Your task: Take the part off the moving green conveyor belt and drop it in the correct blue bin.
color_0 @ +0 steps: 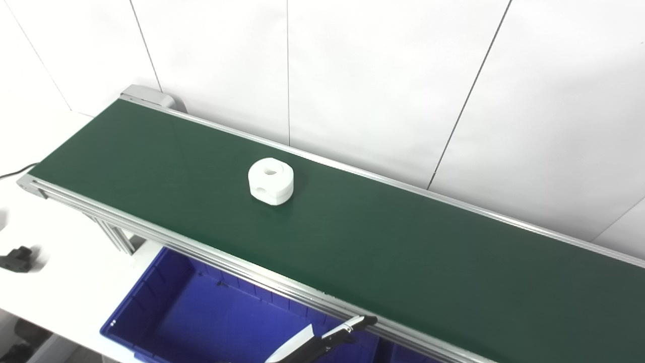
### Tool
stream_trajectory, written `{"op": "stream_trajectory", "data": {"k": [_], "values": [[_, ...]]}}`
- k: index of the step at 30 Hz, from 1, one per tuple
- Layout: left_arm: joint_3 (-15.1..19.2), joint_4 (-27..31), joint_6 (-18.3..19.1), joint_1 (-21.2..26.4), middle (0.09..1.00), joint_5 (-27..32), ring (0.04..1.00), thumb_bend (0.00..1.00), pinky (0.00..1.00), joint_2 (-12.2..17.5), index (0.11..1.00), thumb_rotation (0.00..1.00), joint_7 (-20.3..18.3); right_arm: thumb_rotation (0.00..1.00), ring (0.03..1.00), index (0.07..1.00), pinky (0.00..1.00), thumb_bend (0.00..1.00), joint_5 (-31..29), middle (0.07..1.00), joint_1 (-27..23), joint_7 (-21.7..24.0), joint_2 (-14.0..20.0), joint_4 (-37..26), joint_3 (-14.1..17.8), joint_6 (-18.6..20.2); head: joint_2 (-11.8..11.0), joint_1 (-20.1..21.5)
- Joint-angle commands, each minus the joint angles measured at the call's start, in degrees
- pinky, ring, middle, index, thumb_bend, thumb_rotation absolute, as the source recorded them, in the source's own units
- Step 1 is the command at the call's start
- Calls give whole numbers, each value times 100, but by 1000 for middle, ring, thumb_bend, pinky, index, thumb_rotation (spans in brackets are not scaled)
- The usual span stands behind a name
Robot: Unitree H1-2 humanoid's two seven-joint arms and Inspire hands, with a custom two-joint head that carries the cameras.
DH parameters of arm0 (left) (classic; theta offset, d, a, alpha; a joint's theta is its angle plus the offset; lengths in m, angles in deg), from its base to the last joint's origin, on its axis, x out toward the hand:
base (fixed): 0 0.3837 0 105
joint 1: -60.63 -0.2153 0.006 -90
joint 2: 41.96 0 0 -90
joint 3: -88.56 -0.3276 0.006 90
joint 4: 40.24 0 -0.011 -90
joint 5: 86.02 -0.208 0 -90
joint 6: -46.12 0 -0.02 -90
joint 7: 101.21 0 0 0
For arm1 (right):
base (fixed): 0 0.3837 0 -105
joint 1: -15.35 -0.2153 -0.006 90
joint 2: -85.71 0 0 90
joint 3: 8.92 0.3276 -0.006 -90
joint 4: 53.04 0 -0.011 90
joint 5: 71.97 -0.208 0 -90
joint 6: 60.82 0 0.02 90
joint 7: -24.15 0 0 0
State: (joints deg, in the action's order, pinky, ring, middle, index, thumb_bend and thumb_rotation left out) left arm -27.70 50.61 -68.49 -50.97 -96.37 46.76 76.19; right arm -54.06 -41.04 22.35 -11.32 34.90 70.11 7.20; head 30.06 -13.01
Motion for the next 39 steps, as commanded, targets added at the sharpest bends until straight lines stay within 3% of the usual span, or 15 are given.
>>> {"op": "stream_trajectory", "data": {"k": [1, 8, 14, 21, 25, 28, 33, 39], "values": [[-10, 303, -232, 111, 979, 65, 962, 699, 916, 49, 943, 635, 267, 558, 947, 1000, 893, 715, 32, 972, -38, -108, -39, -53, -1, -345, -67, 52], [417, 1014, -231, 677, 955, 240, 939, 694, 898, 67, 942, 626, 177, 570, 924, 982, 856, 747, -72, 961, -185, -15, 11, -11, -38, -402, -131, 246], [881, 1285, -143, 1338, 981, 114, 951, 669, 906, 2, 976, 664, -12, 569, 903, 964, 822, 756, -107, 941, -249, -4, 79, -12, -8, -419, -183, 106], [1220, 1258, -50, 1789, 999, -103, 990, 661, 971, 121, 1000, 791, -308, 554, 907, 968, 792, 771, -211, 951, -291, 64, 200, -53, -16, -412, -8, 220], [1407, 1228, 96, 2036, 1000, -192, 999, 654, 977, 169, 1000, 797, -442, 545, 898, 960, 780, 773, -188, 943, -327, 60, 229, -68, -16, -385, 138, 353], [1543, 1165, 284, 2298, 1000, -175, 1000, 615, 969, 257, 1000, 705, -581, 542, 887, 950, 780, 777, -222, 931, -351, 78, 239, -100, -25, -373, 220, 427], [1780, 936, 859, 2795, 1000, -279, 1000, 608, 965, 424, 995, 662, -831, 546, 882, 948, 776, 782, -220, 932, -387, 114, 200, -164, -24, -343, 444, 557], [1816, 368, 1071, 3257, 1000, -722, 1000, 554, 920, 694, 988, 402, -984, 535, 889, 947, 793, 819, -214, 928, -448, 84, 153, -101, -70, -425, 548, 596]]}}
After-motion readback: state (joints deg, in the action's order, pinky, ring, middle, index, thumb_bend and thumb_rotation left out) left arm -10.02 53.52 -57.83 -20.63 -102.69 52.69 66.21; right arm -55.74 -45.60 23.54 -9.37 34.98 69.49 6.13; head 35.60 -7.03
